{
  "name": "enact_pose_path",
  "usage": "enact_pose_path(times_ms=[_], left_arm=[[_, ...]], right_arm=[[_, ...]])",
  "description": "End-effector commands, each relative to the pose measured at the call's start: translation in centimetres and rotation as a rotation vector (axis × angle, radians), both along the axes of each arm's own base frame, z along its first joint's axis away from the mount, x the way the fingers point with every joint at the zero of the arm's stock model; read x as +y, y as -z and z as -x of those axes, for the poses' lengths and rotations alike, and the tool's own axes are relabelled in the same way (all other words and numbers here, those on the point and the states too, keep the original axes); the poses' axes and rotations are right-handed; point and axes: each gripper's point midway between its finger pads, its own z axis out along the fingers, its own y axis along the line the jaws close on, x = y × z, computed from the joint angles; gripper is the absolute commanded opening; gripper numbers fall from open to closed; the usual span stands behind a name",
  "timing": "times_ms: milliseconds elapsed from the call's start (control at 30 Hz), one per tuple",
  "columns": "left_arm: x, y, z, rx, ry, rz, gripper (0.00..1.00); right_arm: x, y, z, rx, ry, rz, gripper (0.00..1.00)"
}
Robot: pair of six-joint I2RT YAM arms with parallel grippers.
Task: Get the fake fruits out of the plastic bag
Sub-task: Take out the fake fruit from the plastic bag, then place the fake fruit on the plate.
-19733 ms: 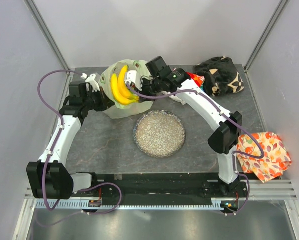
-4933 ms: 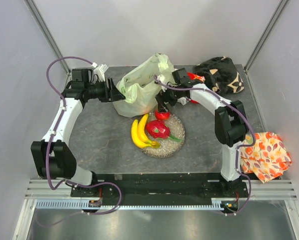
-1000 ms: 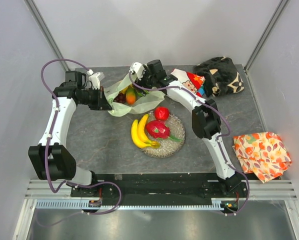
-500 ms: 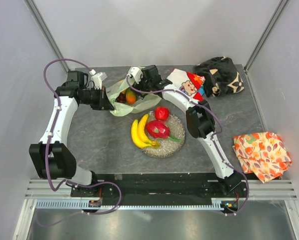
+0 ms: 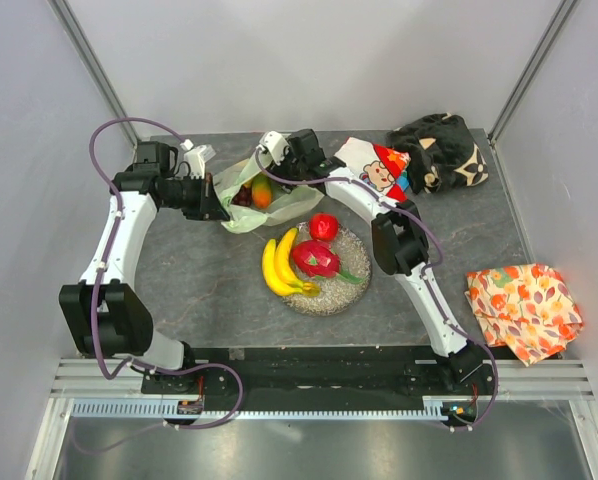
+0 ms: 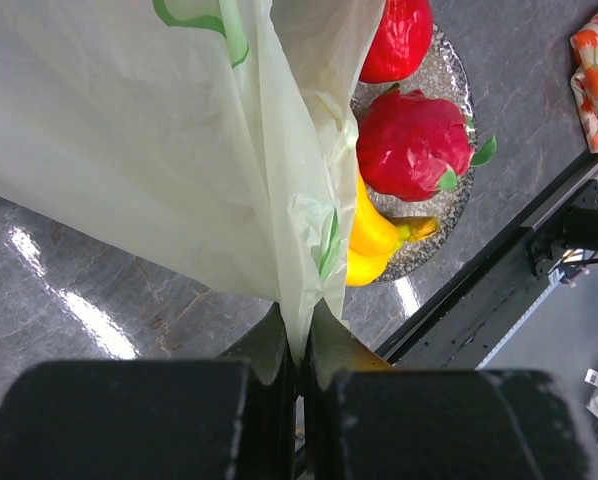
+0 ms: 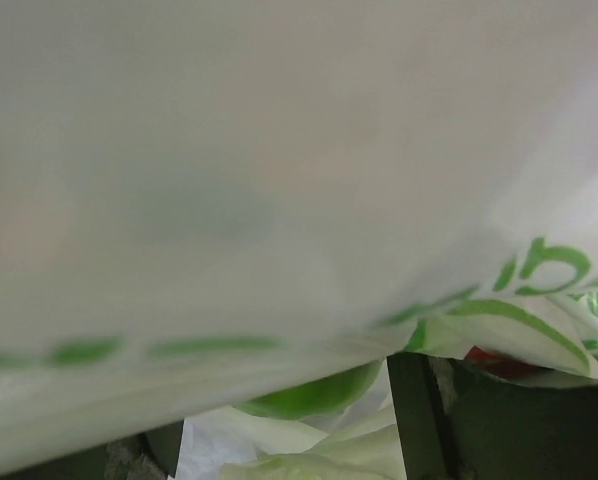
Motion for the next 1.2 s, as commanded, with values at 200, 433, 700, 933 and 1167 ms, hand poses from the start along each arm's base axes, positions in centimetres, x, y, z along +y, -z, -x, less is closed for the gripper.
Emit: enact_pose_path(times_ms=[200,433,700,933,1167], left_arm=[[-0.6,-0.5,-1.6,-0.036,0.009,0.026,0.02],[-0.7,-2.3,-3.4,-0.093,0.019,0.034,0.02],[-0.8,-3.8,-4.1,-0.146,0.008,0.044,0.02],[-0.9,-4.2,-4.0,-0.159,0.007,0.049,0.02],[-0.9,-3.7,-3.4,-0.137,-0.004,0.049,0.02]], right_arm=[[0.8,-18.2,7.0,0.004,-0.13,-0.322,0.47],[-0.5,-20.8,15.4,0.183,-0.238,-0.418,0.46],[-9.7,-18.6,22.4,0.273,-0.119,-0.298,0.46],[-15.4,-13.1,24.6,0.439,0.083,-0.3,0.45],[-16.5,-7.9,22.9,0.478,0.142,-0.217,0.44]])
